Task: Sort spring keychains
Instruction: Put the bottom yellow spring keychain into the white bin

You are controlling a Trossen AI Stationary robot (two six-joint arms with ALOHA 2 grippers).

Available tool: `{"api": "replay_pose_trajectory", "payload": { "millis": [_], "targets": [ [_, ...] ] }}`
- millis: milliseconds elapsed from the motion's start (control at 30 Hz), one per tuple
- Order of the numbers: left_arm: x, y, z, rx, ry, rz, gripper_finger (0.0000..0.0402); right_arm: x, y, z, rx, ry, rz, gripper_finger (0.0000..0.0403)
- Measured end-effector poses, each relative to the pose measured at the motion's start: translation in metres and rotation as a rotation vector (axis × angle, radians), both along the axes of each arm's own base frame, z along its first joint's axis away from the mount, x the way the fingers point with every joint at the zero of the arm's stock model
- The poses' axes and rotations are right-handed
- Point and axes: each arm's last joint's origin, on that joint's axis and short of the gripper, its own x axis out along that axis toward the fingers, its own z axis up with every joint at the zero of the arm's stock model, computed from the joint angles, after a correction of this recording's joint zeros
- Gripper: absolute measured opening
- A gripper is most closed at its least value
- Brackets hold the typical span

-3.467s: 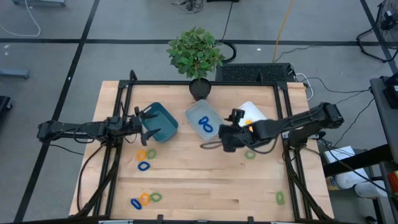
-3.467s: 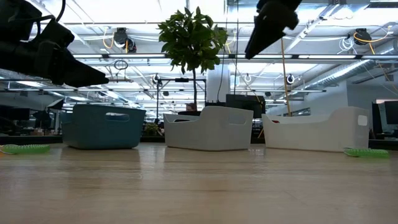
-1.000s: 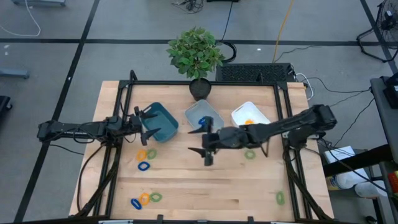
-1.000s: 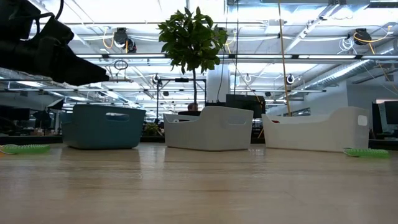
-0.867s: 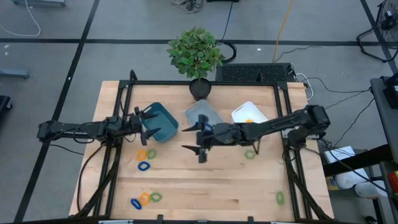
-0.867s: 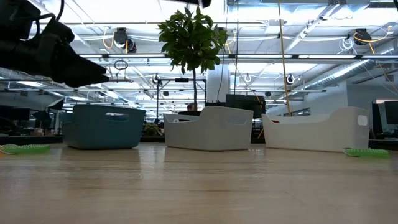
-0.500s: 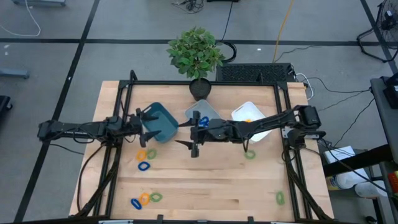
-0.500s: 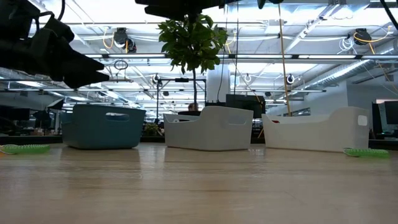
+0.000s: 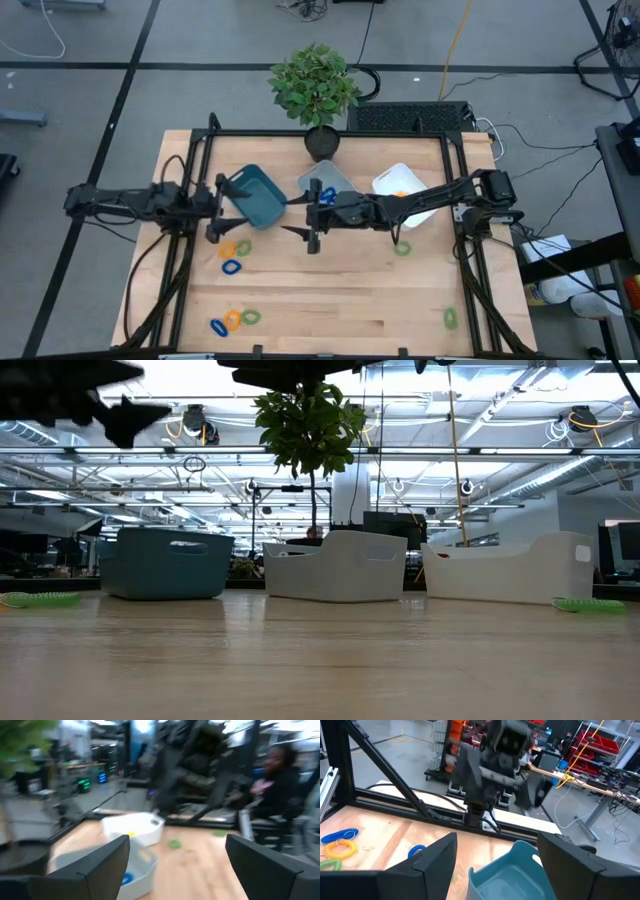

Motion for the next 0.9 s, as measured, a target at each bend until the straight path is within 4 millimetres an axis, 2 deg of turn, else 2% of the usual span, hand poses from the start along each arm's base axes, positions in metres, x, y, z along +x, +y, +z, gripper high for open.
{"api": "replay_pose_trajectory", "payload": {
  "millis": [100,200,367,567,700,900],
  "targets": [
    [-0.003,-0.005,0.015,0.018,-0.036,-0.082,0.0335,0.0,0.0,0.0,0.0,-0.003,0.0,0.0263],
    [-0.007,-0.007,0.027,0.021,0.002,-0.084,0.0335,-0.002,0.0,0.005,0.001,-0.011,0.001,0.0263],
    [-0.007,-0.008,0.044,0.048,0.227,0.029,0.0335,-0.008,0.0,0.014,0.002,-0.017,0.0,0.0263],
    [0.008,-0.013,0.061,0.017,0.499,0.131,0.0335,-0.017,-0.002,0.027,0.043,-0.026,-0.032,0.0263],
    [0.02,-0.018,0.057,-0.104,0.721,0.13,0.0335,-0.021,-0.004,0.033,0.052,-0.032,-0.037,0.0263],
    [0.038,-0.036,0.038,-0.302,1.029,-0.024,0.0335,-0.027,-0.008,0.044,0.052,-0.062,-0.113,0.0263]
  ]
}}
